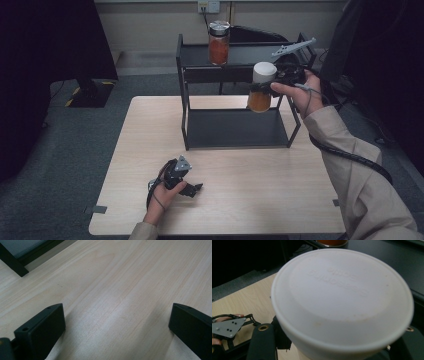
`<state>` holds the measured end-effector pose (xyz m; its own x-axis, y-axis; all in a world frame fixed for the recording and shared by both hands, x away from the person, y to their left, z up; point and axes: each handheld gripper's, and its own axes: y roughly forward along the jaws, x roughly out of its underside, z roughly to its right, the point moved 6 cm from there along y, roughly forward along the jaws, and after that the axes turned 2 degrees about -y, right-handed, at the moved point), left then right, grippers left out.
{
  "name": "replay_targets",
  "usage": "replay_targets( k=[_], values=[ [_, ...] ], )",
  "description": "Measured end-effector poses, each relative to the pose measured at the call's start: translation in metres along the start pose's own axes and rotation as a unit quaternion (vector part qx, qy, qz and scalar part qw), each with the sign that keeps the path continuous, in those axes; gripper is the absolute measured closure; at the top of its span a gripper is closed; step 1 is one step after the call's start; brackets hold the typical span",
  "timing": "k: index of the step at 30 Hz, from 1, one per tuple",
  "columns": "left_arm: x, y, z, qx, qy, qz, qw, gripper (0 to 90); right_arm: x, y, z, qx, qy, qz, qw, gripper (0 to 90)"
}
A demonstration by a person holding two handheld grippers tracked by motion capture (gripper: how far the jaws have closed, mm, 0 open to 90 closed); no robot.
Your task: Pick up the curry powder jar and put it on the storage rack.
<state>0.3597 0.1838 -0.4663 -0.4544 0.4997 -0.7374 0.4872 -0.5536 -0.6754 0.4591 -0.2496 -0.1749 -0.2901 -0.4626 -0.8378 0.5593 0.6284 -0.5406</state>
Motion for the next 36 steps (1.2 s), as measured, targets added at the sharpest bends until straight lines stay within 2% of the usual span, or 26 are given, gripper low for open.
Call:
replay_targets(
  k=[13, 18, 27, 36],
  values=[
    [0.0, 0.0, 0.0, 0.0, 0.0, 0.0, 1.0, 0.0, -0.034, -0.008, 0.002, 0.001, -0.005, 0.002, 1.0, 35.3],
    [0.0, 0.0, 0.0, 0.0, 0.0, 0.0, 1.0, 0.0, -0.045, -0.009, 0.005, -0.002, 0.002, 0.005, 1.0, 35.3],
    [0.0, 0.0, 0.0, 0.0, 0.0, 0.0, 1.0, 0.0, -0.067, -0.015, 0.005, 0.005, 0.0, 0.005, 1.0, 35.3],
    [0.0, 0.0, 0.0, 0.0, 0.0, 0.0, 1.0, 0.0, -0.083, -0.021, 0.013, 0.015, 0.01, 0.013, 0.9998, 35.4]
  ],
)
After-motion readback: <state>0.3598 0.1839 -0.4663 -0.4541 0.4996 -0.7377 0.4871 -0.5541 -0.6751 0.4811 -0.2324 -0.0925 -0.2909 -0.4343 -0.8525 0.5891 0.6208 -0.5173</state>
